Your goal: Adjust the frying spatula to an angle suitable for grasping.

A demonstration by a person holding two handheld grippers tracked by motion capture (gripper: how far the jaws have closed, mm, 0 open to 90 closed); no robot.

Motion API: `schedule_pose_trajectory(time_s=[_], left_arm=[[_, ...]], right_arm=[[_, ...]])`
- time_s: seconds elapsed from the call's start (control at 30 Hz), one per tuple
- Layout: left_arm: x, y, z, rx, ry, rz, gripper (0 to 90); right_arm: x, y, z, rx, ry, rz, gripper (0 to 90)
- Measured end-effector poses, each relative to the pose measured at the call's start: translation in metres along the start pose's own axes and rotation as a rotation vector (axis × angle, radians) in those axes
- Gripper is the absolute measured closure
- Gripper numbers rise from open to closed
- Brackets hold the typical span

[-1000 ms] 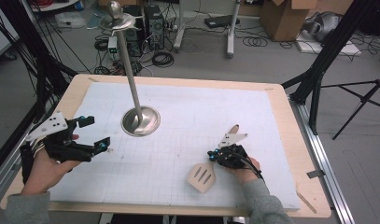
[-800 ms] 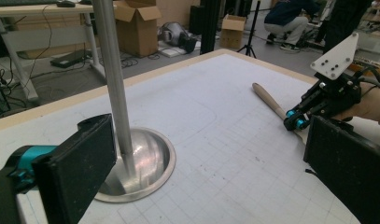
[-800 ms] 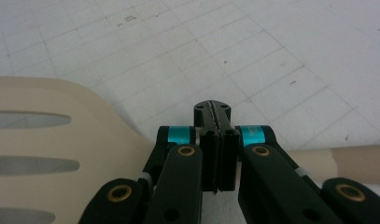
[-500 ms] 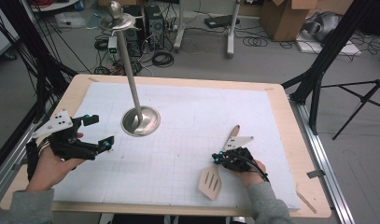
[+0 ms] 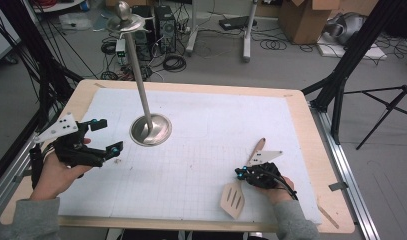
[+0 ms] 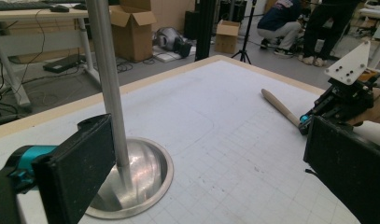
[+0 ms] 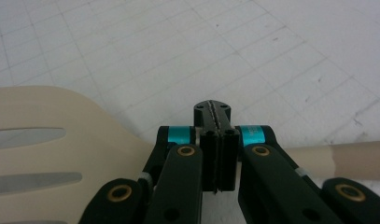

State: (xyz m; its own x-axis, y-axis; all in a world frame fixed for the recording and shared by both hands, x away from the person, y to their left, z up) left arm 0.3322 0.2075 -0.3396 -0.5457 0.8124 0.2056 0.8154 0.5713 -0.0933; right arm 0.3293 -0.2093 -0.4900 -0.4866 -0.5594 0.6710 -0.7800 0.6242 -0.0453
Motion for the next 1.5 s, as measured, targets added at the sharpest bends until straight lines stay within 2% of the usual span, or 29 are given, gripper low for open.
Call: schedule_pose_trajectory(time_s=[0.13, 0.37, 0.4, 0.5, 0.57, 0.7, 0.87, 1.07, 1.17, 1.5], left_arm=[[0.002, 0.003, -0.006, 0.006, -0.024, 0.008, 2.9], [-0.004, 0.006, -0.006, 0.01, -0.015, 0.018, 2.9], [-0.005, 0.006, -0.006, 0.01, -0.013, 0.019, 2.9], [-0.007, 0.006, -0.007, 0.006, -0.015, 0.022, 2.9], [-0.009, 0.006, -0.007, 0.006, -0.015, 0.023, 2.9], [-0.011, 0.004, -0.007, -0.001, -0.011, 0.027, 2.9], [-0.011, 0.003, -0.005, -0.002, -0.009, 0.024, 2.9], [-0.009, 0.002, -0.002, -0.001, -0.001, 0.017, 2.9], [-0.007, 0.001, 0.0, -0.003, 0.001, 0.013, 2.9], [0.001, 0.002, 0.002, 0.0, 0.0, -0.009, 2.9]], right_arm=[[0.006, 0.0, 0.005, -0.007, 0.005, 0.006, 90.0], [0.013, -0.001, 0.009, -0.042, -0.024, 0.024, 90.0], [0.016, -0.005, 0.008, -0.041, -0.046, 0.043, 90.0], [0.034, -0.022, 0.005, -0.116, -0.123, 0.109, 90.0], [0.044, -0.035, 0.009, -0.148, -0.147, 0.149, 90.0], [0.053, -0.055, 0.026, -0.202, -0.121, 0.207, 90.0], [0.047, -0.063, 0.037, -0.229, -0.066, 0.219, 90.0], [0.033, -0.063, 0.039, -0.205, -0.017, 0.206, 90.0], [0.03, -0.064, 0.038, -0.215, -0.026, 0.206, 90.0], [0.023, -0.066, 0.032, -0.194, -0.024, 0.207, 90.0]])
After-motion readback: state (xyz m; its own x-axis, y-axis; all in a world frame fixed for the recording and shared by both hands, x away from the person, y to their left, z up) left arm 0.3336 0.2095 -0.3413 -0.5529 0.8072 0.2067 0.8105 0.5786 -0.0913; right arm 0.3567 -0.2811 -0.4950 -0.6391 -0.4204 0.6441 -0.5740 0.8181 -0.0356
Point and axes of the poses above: each handheld gripper's, and its own axes: x roughly backward along the jaws, z roughly out of its underside, y roughly to its left, the point moved 7 cm from there along -x, roughly forward along the jaws, and after that the axes turned 6 degrees about z, right-handed, at the moved point
